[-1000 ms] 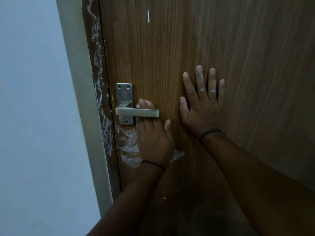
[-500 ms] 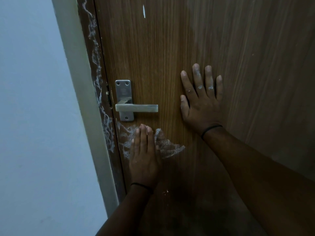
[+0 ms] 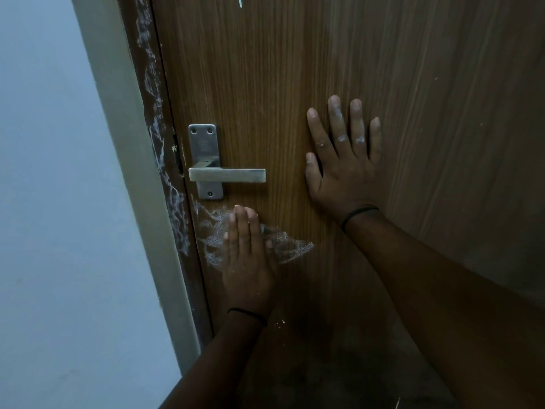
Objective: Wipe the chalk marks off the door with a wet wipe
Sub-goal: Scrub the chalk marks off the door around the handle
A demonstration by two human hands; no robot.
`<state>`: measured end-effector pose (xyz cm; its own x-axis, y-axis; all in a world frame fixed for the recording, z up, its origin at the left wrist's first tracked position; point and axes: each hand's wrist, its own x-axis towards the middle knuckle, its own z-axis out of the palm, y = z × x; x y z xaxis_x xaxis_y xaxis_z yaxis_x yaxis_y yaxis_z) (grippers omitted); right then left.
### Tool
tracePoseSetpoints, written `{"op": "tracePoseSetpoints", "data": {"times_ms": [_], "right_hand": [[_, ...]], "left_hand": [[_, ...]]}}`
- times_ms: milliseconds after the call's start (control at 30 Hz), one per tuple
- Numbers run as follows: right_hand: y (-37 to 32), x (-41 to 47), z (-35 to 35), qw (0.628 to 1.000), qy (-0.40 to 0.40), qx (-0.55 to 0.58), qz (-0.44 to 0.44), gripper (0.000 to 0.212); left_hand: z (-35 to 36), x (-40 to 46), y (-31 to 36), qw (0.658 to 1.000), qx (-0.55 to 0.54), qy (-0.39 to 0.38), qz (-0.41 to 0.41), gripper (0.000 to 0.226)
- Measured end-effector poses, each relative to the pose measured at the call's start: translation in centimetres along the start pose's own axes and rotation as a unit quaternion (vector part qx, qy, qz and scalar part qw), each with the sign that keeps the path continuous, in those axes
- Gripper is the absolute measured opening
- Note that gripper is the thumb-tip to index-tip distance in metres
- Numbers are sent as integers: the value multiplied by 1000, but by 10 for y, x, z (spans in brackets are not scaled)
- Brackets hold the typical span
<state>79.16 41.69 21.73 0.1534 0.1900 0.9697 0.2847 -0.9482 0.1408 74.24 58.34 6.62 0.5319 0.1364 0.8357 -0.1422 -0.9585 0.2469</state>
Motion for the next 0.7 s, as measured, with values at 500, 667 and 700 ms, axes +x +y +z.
{"op": "tracePoseSetpoints", "data": {"times_ms": [500, 667, 700], "right_hand": [[3, -4, 3, 1000, 13, -12, -6, 55], [2, -2, -1, 1000, 1, -9, -5, 55], [2, -3, -1, 1000, 4, -8, -4, 55]], "left_hand": [[3, -22, 0, 999, 9, -37, 29, 58], [7, -23, 10, 991, 22, -69, 113, 68], [7, -23, 6, 992, 21, -68, 104, 70]]}}
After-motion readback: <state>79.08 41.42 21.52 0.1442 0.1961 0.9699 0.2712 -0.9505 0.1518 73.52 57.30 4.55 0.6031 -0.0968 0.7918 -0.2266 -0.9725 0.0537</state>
